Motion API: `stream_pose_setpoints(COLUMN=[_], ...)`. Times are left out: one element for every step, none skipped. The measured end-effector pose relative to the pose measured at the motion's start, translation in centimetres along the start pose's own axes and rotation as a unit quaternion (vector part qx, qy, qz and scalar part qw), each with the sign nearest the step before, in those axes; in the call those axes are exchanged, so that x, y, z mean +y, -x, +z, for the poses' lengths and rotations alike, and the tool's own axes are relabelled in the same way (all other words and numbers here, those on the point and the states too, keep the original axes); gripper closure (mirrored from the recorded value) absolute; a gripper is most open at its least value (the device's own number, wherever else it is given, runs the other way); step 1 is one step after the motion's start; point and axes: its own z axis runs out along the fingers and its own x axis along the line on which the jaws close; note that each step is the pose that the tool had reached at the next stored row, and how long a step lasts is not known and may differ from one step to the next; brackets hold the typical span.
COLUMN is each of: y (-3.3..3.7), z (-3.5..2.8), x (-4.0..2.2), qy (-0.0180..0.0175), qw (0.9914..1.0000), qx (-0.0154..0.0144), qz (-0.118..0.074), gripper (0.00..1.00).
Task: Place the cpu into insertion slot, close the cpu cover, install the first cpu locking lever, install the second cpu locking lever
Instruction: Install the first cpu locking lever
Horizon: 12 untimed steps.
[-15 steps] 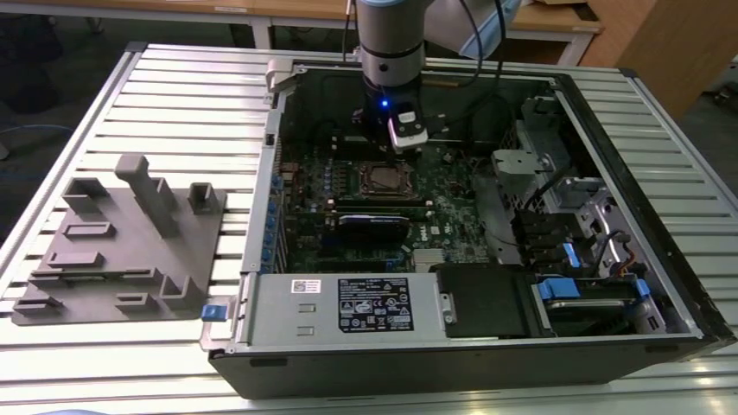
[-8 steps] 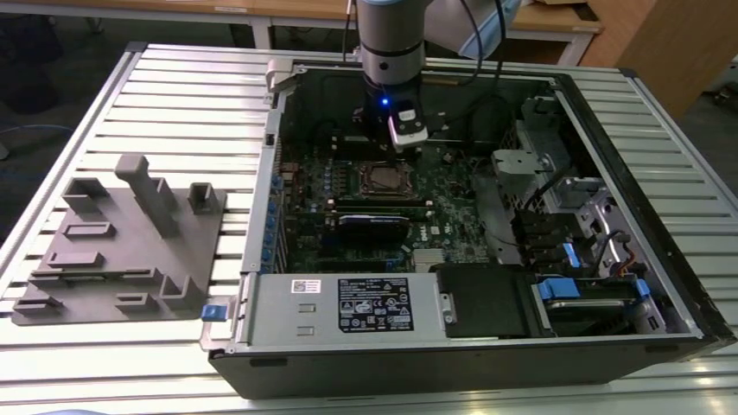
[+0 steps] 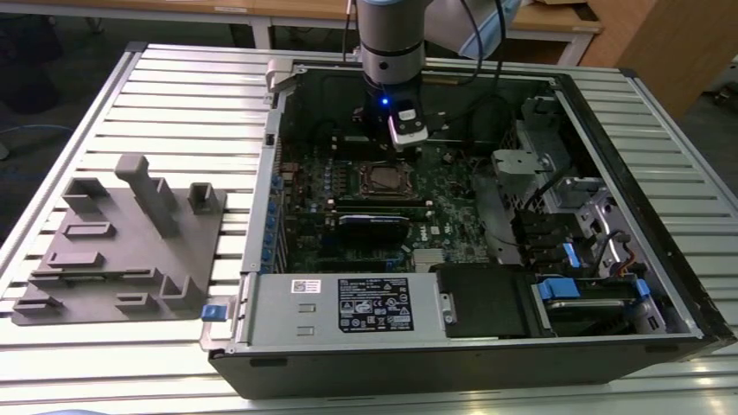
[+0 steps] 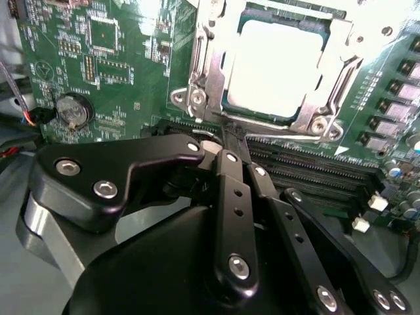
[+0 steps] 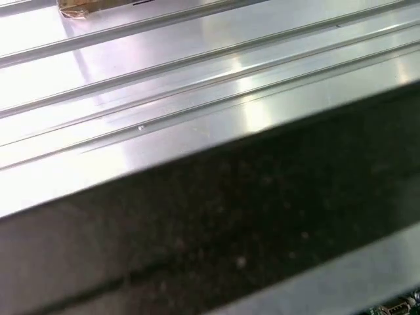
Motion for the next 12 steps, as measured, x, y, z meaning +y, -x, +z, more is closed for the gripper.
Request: stream_pose_setpoints(y=[0.00, 0.00, 0.00, 0.00, 0.00, 0.01, 0.01, 0.03, 0.04, 0.06, 0.07, 0.08], z=[0.01, 0.02, 0.02, 0.01, 0.01, 0.01, 0.01, 0.01, 0.00, 0.00, 0.00, 0.00], x=[0.00, 0.01, 0.00, 0.00, 0.00, -0.01, -0.03, -0.06, -0.10, -0.15, -0.19, -0.22], qy=[0.0060, 0.0105, 0.0121, 0.0126, 0.0128, 0.0130, 0.0131, 0.0131, 0.0134, 0.0137, 0.0141, 0.0142], qw=[0.99998, 0.99994, 0.99992, 0.99991, 0.99991, 0.99990, 0.99990, 0.99990, 0.99990, 0.99989, 0.99989, 0.99989], qx=[0.0020, 0.0034, 0.0040, 0.0042, 0.0043, 0.0044, 0.0044, 0.0045, 0.0045, 0.0046, 0.0046, 0.0046], qz=[0.001, 0.002, 0.002, 0.002, 0.002, 0.002, 0.002, 0.002, 0.002, 0.002, 0.002, 0.002], gripper=[0.89, 0.89, 0.89, 0.89, 0.89, 0.89, 0.89, 0.89, 0.89, 0.89, 0.89, 0.89])
